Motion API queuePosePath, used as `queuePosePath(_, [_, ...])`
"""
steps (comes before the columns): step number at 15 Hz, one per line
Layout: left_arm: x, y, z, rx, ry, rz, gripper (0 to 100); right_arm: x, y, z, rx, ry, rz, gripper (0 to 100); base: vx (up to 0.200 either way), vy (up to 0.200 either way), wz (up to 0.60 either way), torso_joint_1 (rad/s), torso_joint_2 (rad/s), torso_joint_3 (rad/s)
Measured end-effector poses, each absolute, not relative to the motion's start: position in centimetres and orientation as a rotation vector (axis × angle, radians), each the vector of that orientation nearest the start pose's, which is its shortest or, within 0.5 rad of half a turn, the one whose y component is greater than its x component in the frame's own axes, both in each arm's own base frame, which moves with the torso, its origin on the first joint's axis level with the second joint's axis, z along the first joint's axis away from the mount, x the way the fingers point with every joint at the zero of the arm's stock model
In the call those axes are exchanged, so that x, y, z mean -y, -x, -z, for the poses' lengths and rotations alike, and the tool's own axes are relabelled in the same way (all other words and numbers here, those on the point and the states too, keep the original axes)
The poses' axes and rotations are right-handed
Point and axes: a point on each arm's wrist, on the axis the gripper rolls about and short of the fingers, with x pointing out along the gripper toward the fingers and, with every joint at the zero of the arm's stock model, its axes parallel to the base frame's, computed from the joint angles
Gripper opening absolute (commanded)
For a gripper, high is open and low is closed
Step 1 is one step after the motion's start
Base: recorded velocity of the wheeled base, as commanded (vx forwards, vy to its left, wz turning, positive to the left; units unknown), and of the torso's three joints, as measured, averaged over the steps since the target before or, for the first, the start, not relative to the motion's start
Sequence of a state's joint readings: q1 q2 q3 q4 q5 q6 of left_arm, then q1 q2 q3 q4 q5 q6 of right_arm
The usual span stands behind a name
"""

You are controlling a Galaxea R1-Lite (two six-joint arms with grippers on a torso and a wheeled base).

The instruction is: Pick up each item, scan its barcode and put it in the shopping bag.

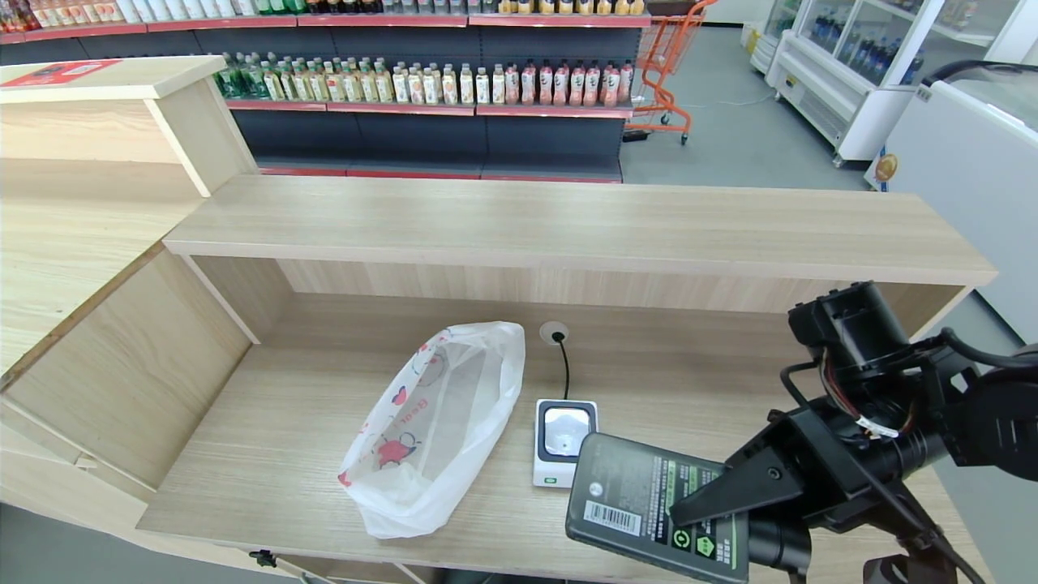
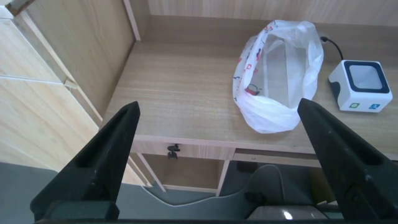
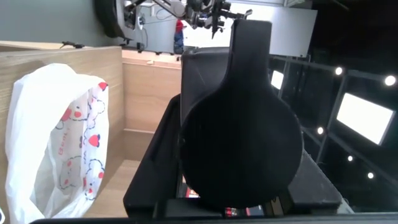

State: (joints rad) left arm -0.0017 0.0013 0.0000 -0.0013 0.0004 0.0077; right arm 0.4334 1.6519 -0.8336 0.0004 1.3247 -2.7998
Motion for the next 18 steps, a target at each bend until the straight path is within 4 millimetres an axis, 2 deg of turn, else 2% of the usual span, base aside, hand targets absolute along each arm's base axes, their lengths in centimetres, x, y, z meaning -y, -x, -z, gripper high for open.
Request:
queuePosePath(14, [0.0,2.3,-7.6,0.000,-0.008,0.001,100,-12.7,-22.4,-15.6,1.693,1.465,-1.299,0,0.000,0.000,0.00,0.000,0.00,0.000])
queuePosePath(17, [0.0,2.3,-7.6,0.000,-0.008,0.001,100,-12.5,-21.8,-16.4,1.704,1.469,-1.290,0,0.000,0.000,0.00,0.000,0.00,0.000])
queuePosePath(18, [0.0,2.3,-7.6,0.000,-0.008,0.002,100,-12.5,-22.0,-17.6,1.737,1.500,-1.244,0,0.000,0.000,0.00,0.000,0.00,0.000])
